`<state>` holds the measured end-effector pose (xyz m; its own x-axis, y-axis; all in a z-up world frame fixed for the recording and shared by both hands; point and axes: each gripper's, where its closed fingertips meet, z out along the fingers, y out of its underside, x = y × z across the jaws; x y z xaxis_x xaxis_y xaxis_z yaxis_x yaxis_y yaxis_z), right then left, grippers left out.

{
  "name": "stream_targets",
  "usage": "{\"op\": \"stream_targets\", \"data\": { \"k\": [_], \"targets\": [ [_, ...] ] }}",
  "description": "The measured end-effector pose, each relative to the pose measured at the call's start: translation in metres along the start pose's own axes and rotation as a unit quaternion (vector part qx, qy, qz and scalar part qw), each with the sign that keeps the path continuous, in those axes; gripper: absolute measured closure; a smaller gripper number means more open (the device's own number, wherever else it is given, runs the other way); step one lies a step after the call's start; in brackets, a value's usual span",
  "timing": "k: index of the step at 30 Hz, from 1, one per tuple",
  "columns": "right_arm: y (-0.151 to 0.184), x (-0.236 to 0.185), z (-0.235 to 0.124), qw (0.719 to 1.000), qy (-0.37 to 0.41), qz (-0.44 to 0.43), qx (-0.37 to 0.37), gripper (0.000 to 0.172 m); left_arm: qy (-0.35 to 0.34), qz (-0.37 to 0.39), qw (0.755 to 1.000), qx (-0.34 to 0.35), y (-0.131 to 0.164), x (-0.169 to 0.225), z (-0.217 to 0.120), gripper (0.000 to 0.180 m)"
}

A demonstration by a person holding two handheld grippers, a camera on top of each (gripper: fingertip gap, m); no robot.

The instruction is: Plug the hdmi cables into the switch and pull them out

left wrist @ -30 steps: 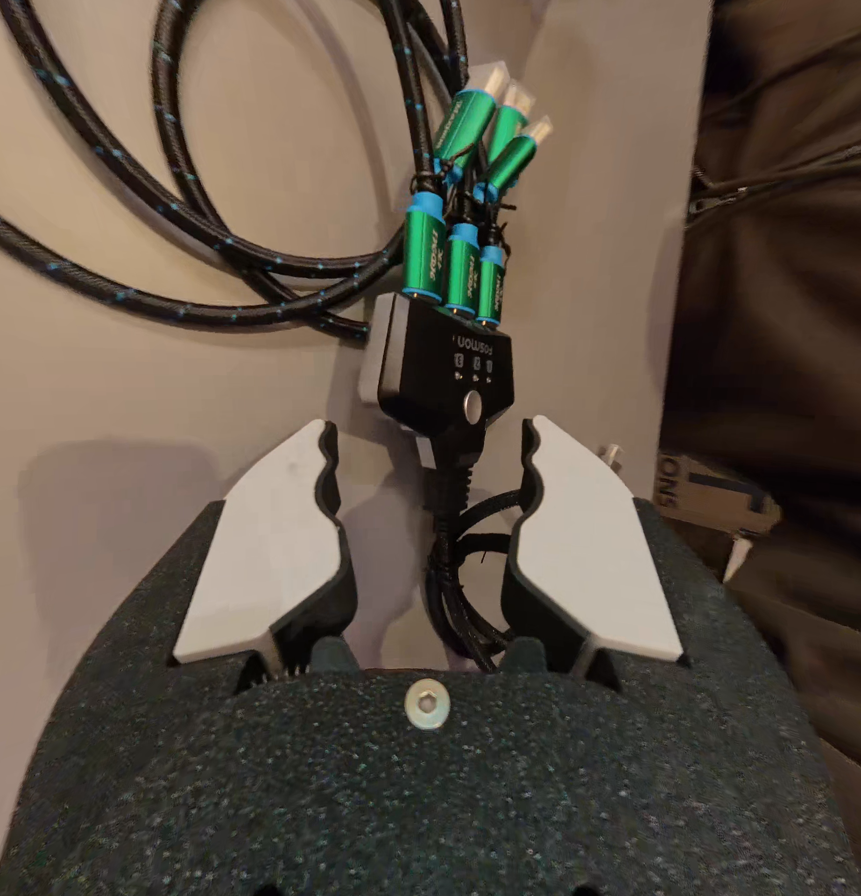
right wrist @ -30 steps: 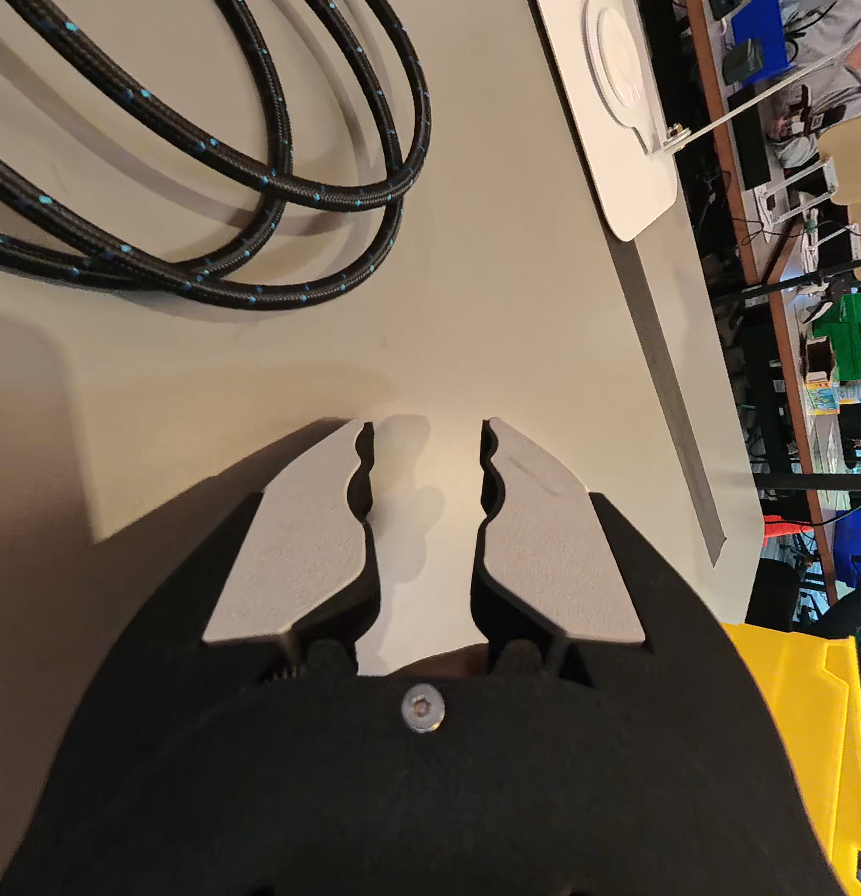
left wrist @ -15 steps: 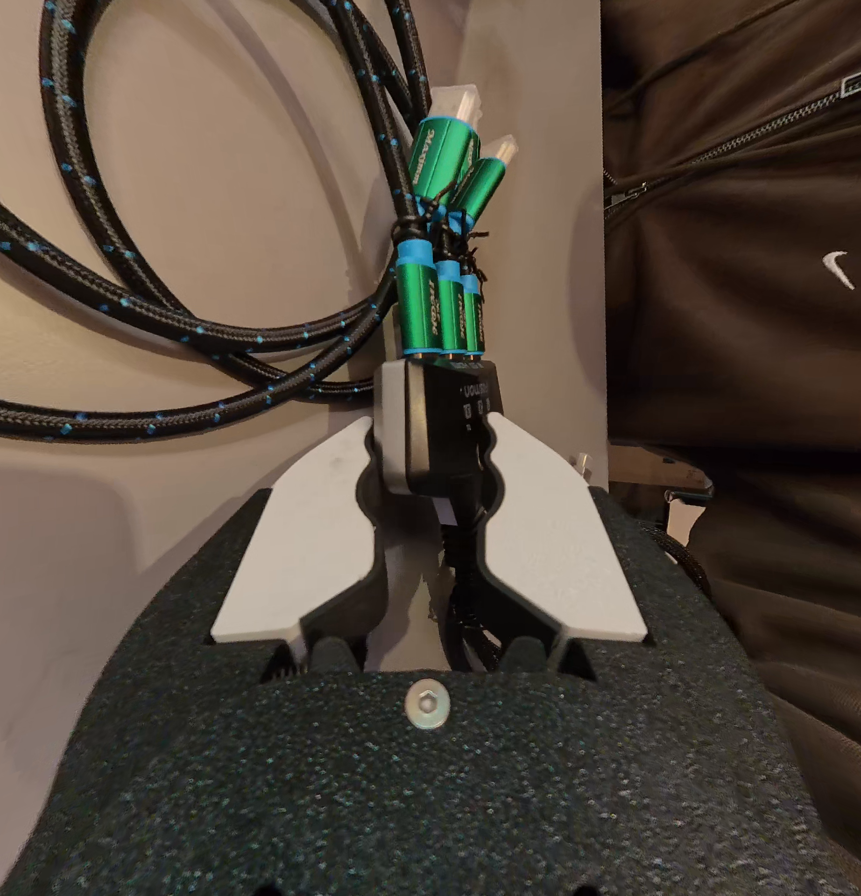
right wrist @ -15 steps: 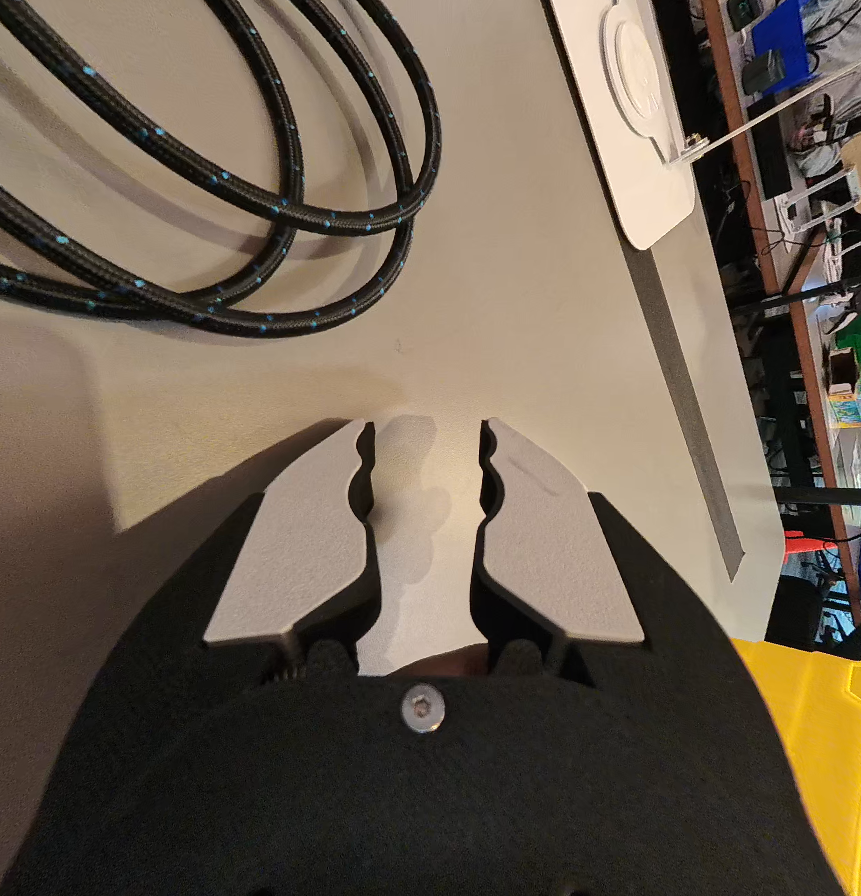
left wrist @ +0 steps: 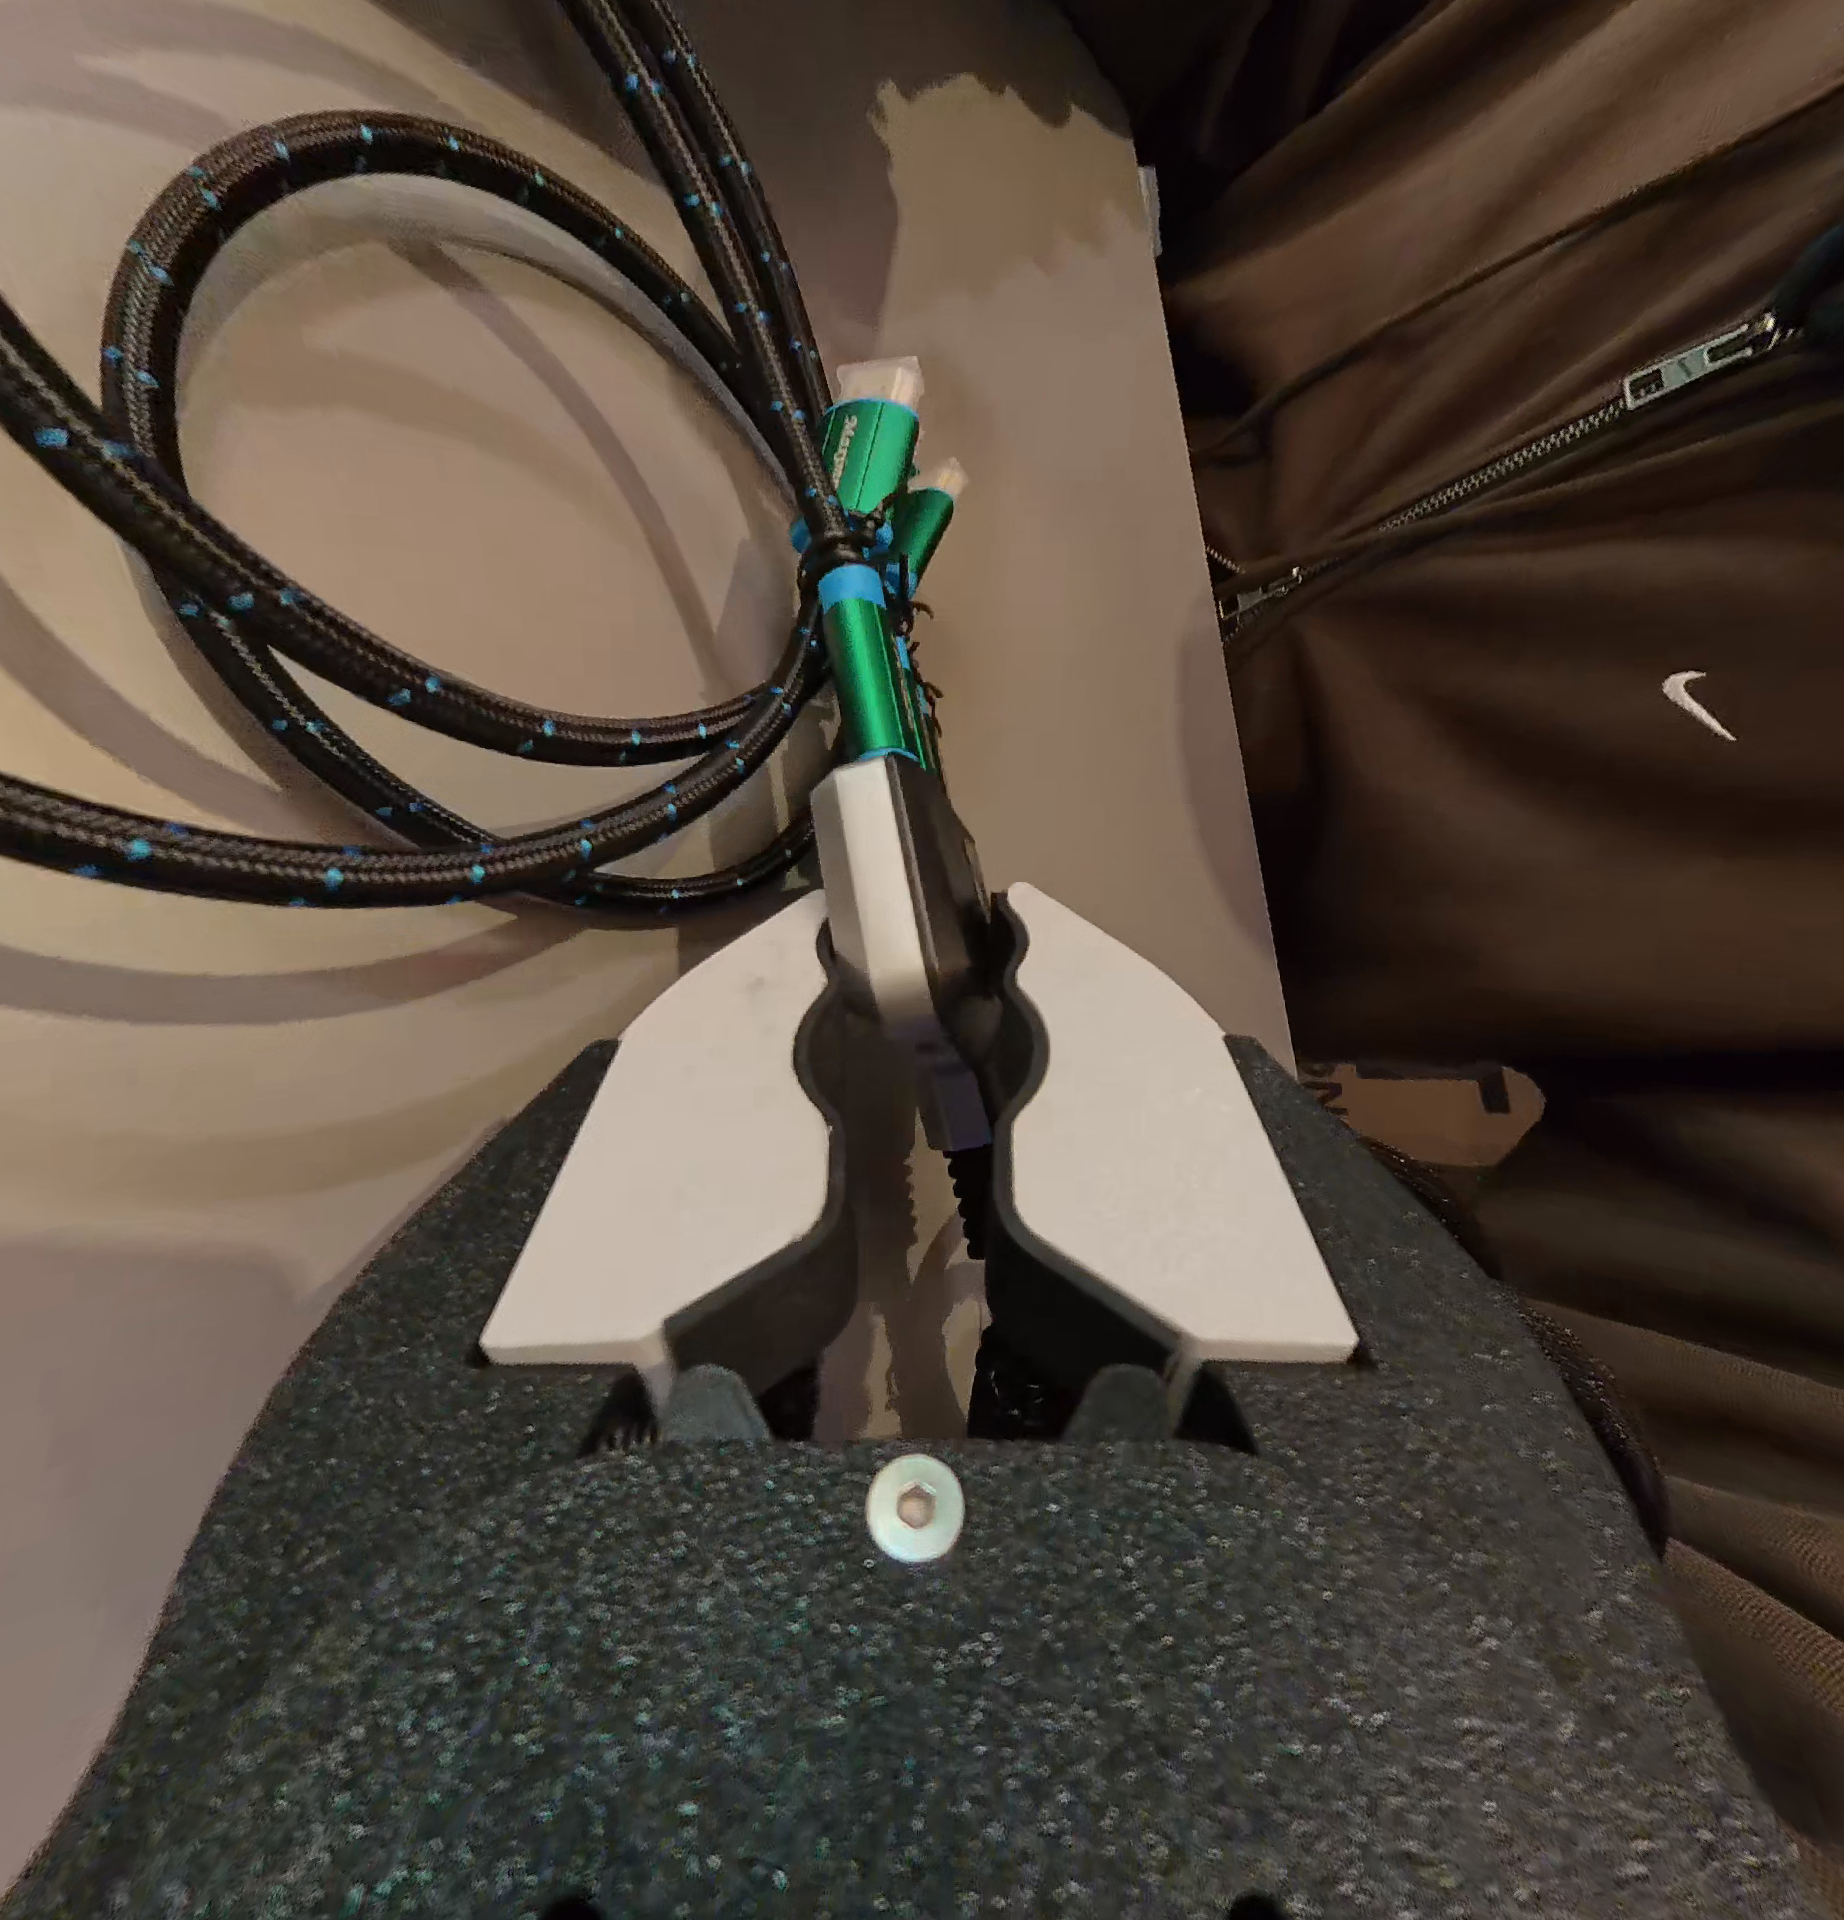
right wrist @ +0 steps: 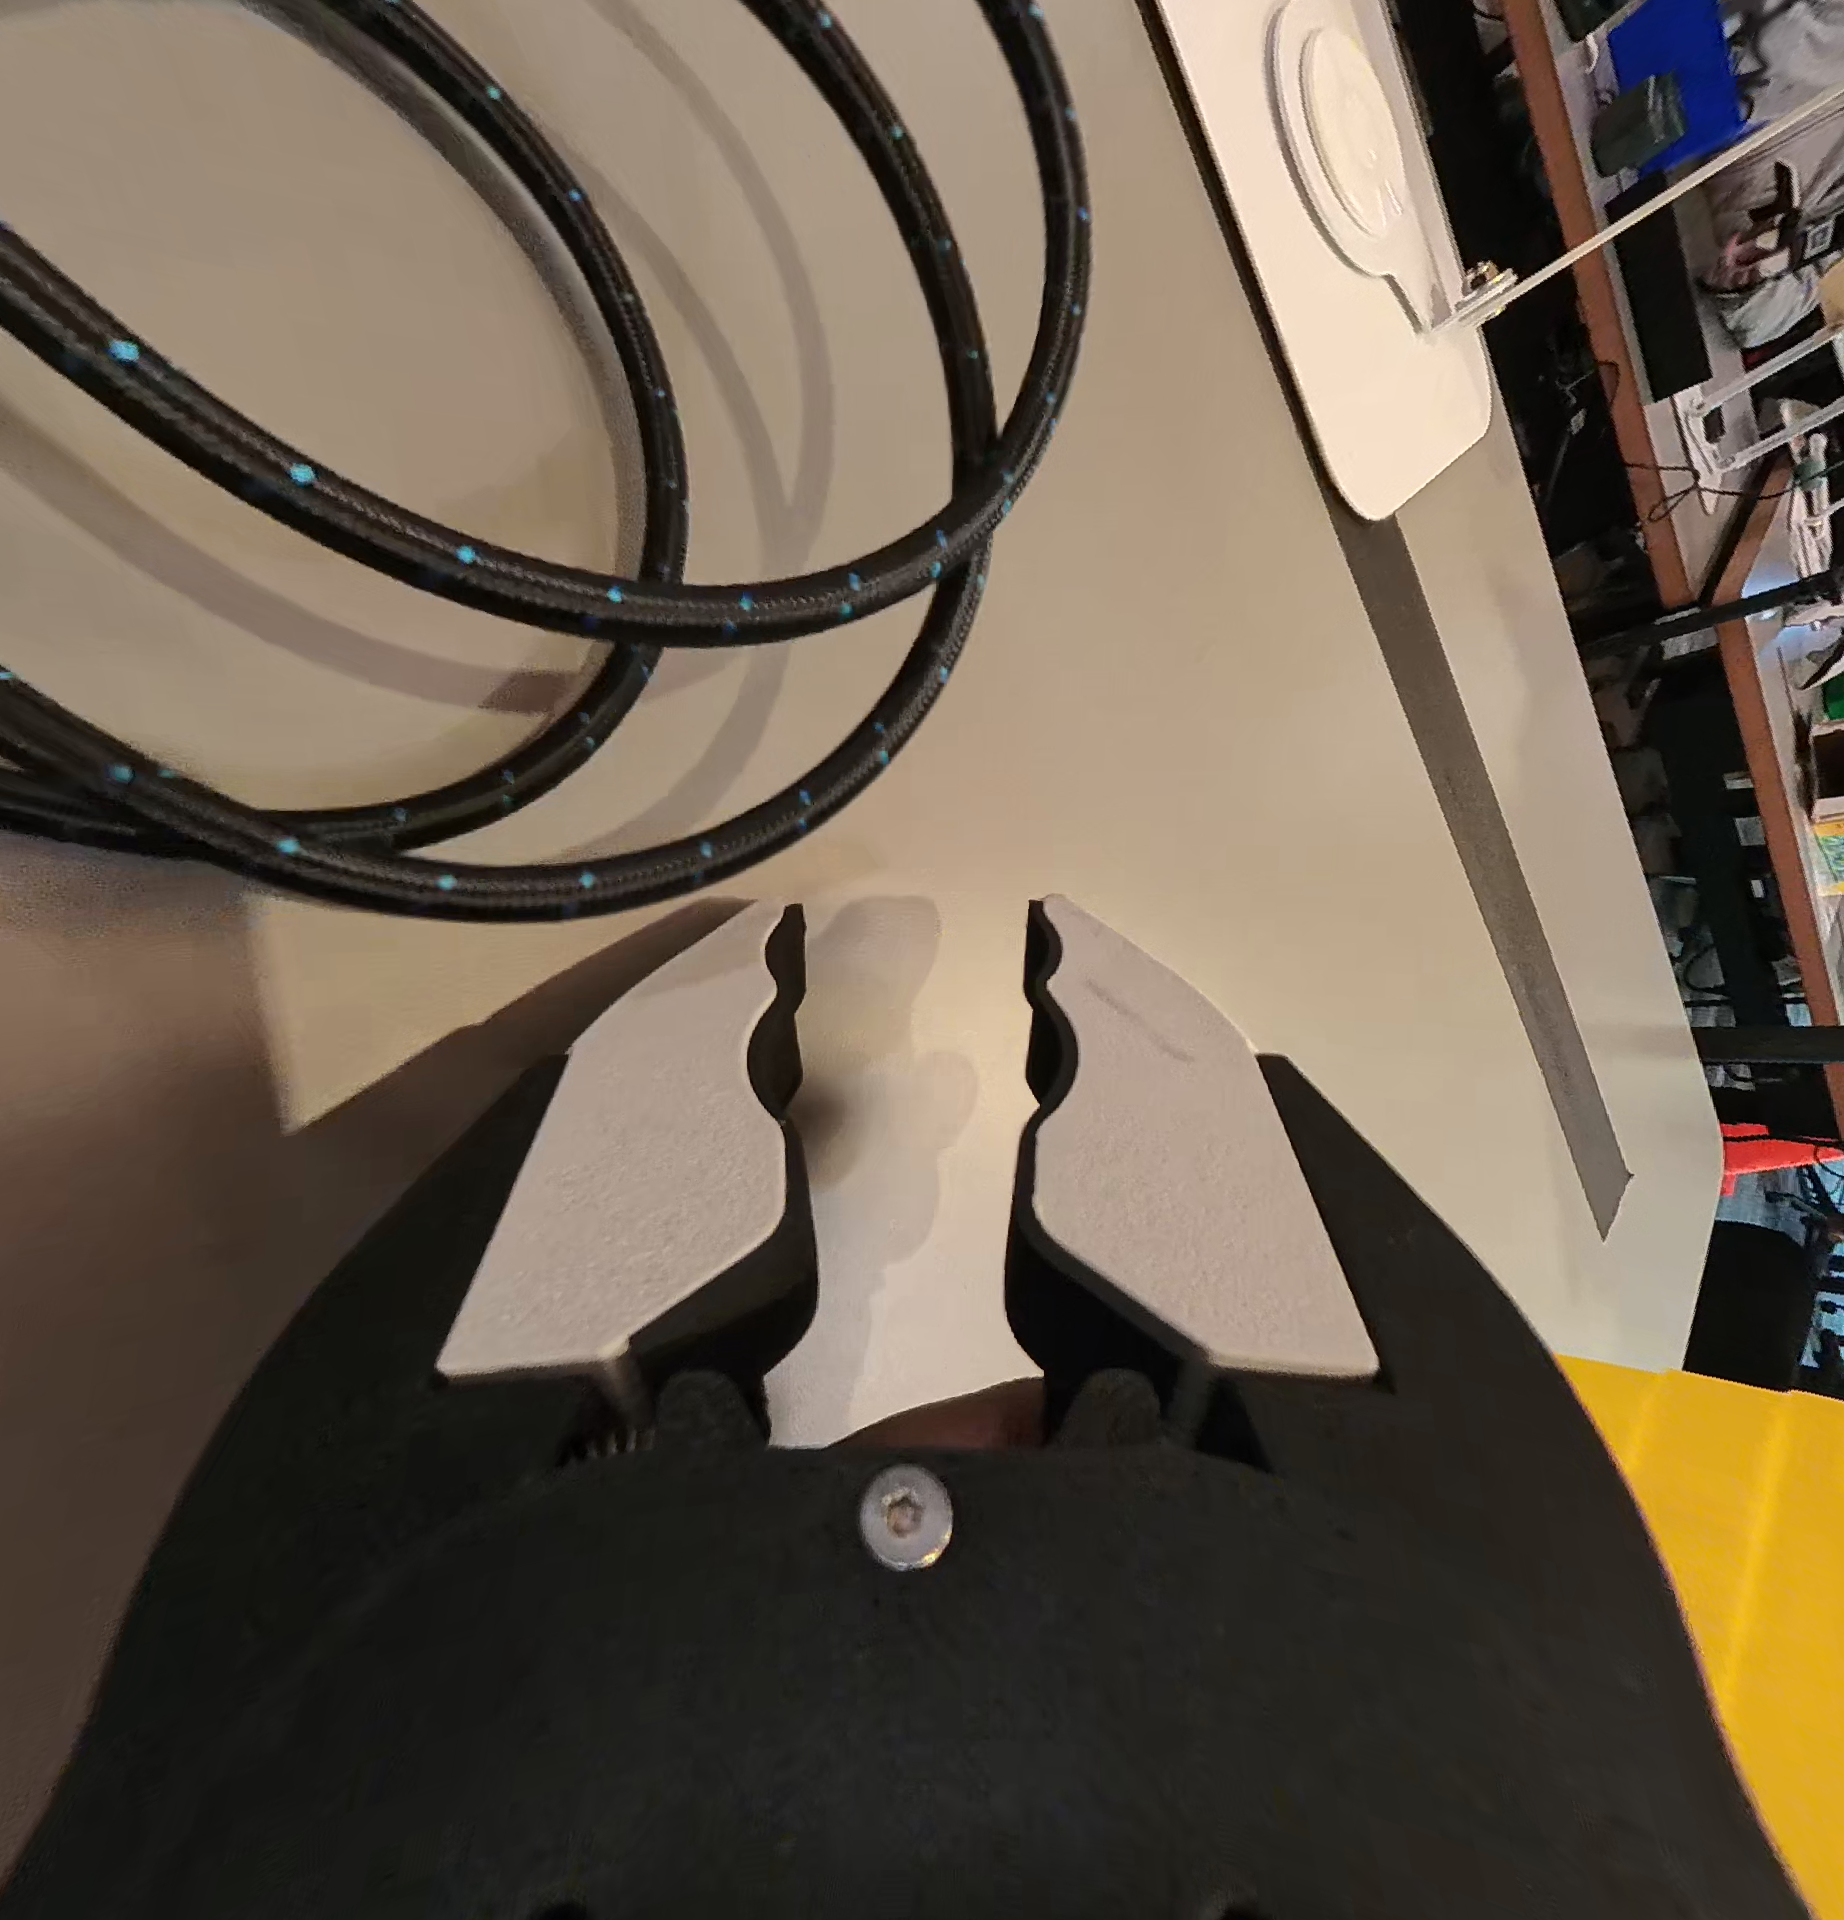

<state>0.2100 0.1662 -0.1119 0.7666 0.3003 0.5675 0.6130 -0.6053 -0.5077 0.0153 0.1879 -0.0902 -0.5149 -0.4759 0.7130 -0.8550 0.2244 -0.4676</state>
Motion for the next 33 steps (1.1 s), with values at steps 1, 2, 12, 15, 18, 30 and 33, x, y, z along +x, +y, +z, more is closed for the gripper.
{"op": "stream_targets", "data": {
  "k": [1, 2, 12, 15, 18, 30, 33],
  "targets": [
    [0.0, 0.002, -0.001, 1.0, 0.003, -0.001, 0.0, 0.131, -0.004, 0.002, 1.0, 0.008, -0.003, 0.0, 0.001, 0.156],
    [0.0, 0.005, -0.003, 1.0, 0.007, -0.001, 0.001, 0.131, -0.007, 0.003, 1.0, 0.017, -0.007, 0.0, 0.003, 0.156],
    [-0.002, 0.046, -0.034, 0.997, 0.043, 0.036, 0.044, 0.134, -0.039, -0.011, 0.994, 0.1, -0.031, -0.002, 0.021, 0.155],
    [-0.01, 0.036, -0.036, 0.998, 0.024, 0.028, 0.06, 0.134, -0.03, -0.015, 0.992, 0.123, -0.036, -0.002, 0.028, 0.155],
    [-0.022, 0.022, -0.039, 0.996, -0.007, 0.021, 0.084, 0.134, -0.015, -0.018, 0.99, 0.141, -0.039, 0.0, 0.035, 0.155],
    [-0.071, -0.033, -0.059, 0.97, -0.157, -0.059, 0.175, 0.133, -0.013, -0.011, 0.986, 0.168, -0.039, 0.006, 0.044, 0.155],
    [-0.085, -0.043, -0.063, 0.959, -0.191, -0.096, 0.187, 0.131, -0.017, -0.011, 0.985, 0.171, -0.037, 0.007, 0.044, 0.155]
  ]
}}
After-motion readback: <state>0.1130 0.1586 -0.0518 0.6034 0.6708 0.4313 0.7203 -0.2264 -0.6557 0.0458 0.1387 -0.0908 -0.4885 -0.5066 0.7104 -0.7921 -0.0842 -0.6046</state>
